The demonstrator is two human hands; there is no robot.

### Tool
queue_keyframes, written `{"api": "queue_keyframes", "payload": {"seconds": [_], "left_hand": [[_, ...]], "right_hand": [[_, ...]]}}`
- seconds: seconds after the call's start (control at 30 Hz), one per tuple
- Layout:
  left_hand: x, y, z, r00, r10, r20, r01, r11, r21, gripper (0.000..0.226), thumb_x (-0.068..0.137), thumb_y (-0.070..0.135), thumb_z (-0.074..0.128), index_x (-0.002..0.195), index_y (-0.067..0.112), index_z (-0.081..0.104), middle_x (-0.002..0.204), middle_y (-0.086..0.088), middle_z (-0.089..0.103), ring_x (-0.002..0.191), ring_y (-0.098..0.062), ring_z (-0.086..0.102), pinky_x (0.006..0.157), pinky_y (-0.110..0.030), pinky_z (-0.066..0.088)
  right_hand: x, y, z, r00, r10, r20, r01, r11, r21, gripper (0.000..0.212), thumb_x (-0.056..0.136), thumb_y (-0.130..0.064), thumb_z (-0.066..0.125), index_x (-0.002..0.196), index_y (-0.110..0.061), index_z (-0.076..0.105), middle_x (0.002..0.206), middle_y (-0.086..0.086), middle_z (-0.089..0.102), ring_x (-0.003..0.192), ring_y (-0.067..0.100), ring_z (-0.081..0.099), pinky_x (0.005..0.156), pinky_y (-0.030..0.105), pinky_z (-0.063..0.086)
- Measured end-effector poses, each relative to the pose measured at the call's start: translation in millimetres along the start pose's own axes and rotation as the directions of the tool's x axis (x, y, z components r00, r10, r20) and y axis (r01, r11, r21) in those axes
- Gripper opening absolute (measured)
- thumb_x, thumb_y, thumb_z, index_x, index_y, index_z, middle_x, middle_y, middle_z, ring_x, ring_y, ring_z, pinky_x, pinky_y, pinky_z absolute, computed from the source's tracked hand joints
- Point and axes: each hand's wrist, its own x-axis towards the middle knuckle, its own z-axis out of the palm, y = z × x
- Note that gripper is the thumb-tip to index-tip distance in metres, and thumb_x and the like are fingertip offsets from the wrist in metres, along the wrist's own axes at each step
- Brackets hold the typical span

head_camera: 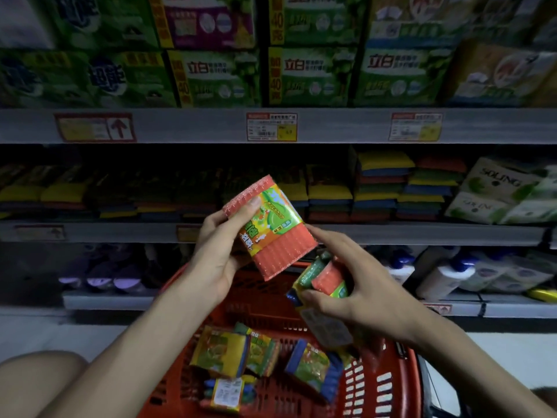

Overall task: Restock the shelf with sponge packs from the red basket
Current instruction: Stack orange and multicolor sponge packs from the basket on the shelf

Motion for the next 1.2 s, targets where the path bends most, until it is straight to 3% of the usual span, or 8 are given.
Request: {"api": "queue_keyframes", "payload": {"seconds": [0.2, 0.37, 0.43, 0.5, 0.67, 0.8, 0.97, 1.2], "left_hand": [[-11.4, -5.2, 6.1, 0.985, 0.066, 0.160, -0.082, 0.992, 0.093, 0.071, 0.068, 0.034, 0.089, 0.132, 0.023, 0.059, 0.117, 0.000, 0.076, 0.111, -0.020, 0.072, 0.104, -0.049, 0.052], [-24.3, -10.4, 5.5, 0.948, 0.050, 0.313, -0.136, 0.956, 0.260, 0.090, 0.059, 0.021, 0.094, 0.134, 0.041, 0.048, 0.114, 0.005, 0.076, 0.103, -0.016, 0.074, 0.076, -0.031, 0.057], [-24.4, -10.0, 3.8, 0.948, 0.042, 0.316, -0.135, 0.950, 0.281, 0.088, 0.059, 0.025, 0.090, 0.132, 0.046, 0.046, 0.113, 0.007, 0.077, 0.104, -0.017, 0.074, 0.080, -0.037, 0.058], [-22.4, -10.3, 2.4, 0.951, 0.047, 0.306, -0.141, 0.945, 0.295, 0.092, 0.059, 0.028, 0.092, 0.136, 0.047, 0.045, 0.115, 0.007, 0.076, 0.107, -0.019, 0.073, 0.094, -0.046, 0.057], [-14.6, -10.4, 2.2, 0.973, 0.125, 0.194, -0.176, 0.946, 0.273, 0.120, 0.041, 0.053, 0.101, 0.145, 0.047, 0.042, 0.132, 0.006, 0.068, 0.123, -0.021, 0.065, 0.108, -0.053, 0.047], [-14.1, -13.2, 5.5, 0.976, 0.166, 0.138, -0.195, 0.952, 0.235, 0.092, 0.048, 0.046, 0.098, 0.126, 0.024, 0.054, 0.117, -0.001, 0.075, 0.110, -0.019, 0.072, 0.104, -0.051, 0.053], [-20.9, -17.2, 14.7, 0.962, 0.246, 0.116, -0.268, 0.934, 0.238, 0.055, 0.074, 0.029, 0.089, 0.115, 0.015, 0.056, 0.105, -0.003, 0.078, 0.099, -0.015, 0.075, 0.098, -0.044, 0.057], [-19.1, -21.8, 20.7, 0.946, 0.303, 0.116, -0.322, 0.924, 0.207, 0.045, 0.082, 0.030, 0.084, 0.117, 0.015, 0.062, 0.108, -0.002, 0.077, 0.100, -0.011, 0.074, 0.098, -0.043, 0.058]], "right_hand": [[1.1, -0.1, 2.6, 1.000, 0.007, -0.009, -0.006, 0.991, 0.134, 0.092, 0.076, -0.055, 0.076, 0.154, -0.054, 0.026, 0.146, -0.029, 0.045, 0.129, 0.004, 0.055, 0.102, 0.037, 0.054], [0.2, 0.9, 0.9, 0.999, 0.040, -0.016, -0.034, 0.961, 0.273, 0.090, 0.076, -0.053, 0.079, 0.154, -0.049, 0.033, 0.144, -0.023, 0.051, 0.126, 0.007, 0.060, 0.103, 0.040, 0.054], [-0.5, 0.7, 0.4, 0.998, 0.051, -0.026, -0.042, 0.963, 0.267, 0.091, 0.073, -0.058, 0.078, 0.153, -0.047, 0.035, 0.145, -0.027, 0.043, 0.129, 0.002, 0.055, 0.102, 0.036, 0.055], [-1.6, -0.1, -0.1, 0.997, 0.068, -0.032, -0.058, 0.965, 0.255, 0.093, 0.070, -0.063, 0.076, 0.153, -0.047, 0.037, 0.141, -0.030, 0.039, 0.127, -0.002, 0.054, 0.099, 0.033, 0.057], [-3.7, -3.2, -3.4, 0.993, 0.086, -0.079, -0.061, 0.959, 0.278, 0.084, 0.070, -0.061, 0.076, 0.146, -0.048, 0.043, 0.135, -0.021, 0.054, 0.114, 0.004, 0.065, 0.094, 0.036, 0.059], [-6.8, -5.3, -2.1, 0.993, 0.099, -0.068, -0.071, 0.938, 0.338, 0.078, 0.071, -0.058, 0.077, 0.142, -0.049, 0.046, 0.125, -0.011, 0.068, 0.105, 0.014, 0.072, 0.092, 0.042, 0.061], [-8.4, -9.2, 0.8, 0.991, 0.085, -0.101, -0.047, 0.942, 0.334, 0.080, 0.074, -0.058, 0.075, 0.147, -0.053, 0.042, 0.143, -0.023, 0.054, 0.121, 0.006, 0.063, 0.103, 0.040, 0.054], [-9.1, -12.6, 1.1, 0.990, 0.090, -0.110, -0.046, 0.934, 0.354, 0.086, 0.070, -0.061, 0.074, 0.149, -0.052, 0.040, 0.146, -0.028, 0.048, 0.127, 0.006, 0.059, 0.106, 0.043, 0.052]]}}
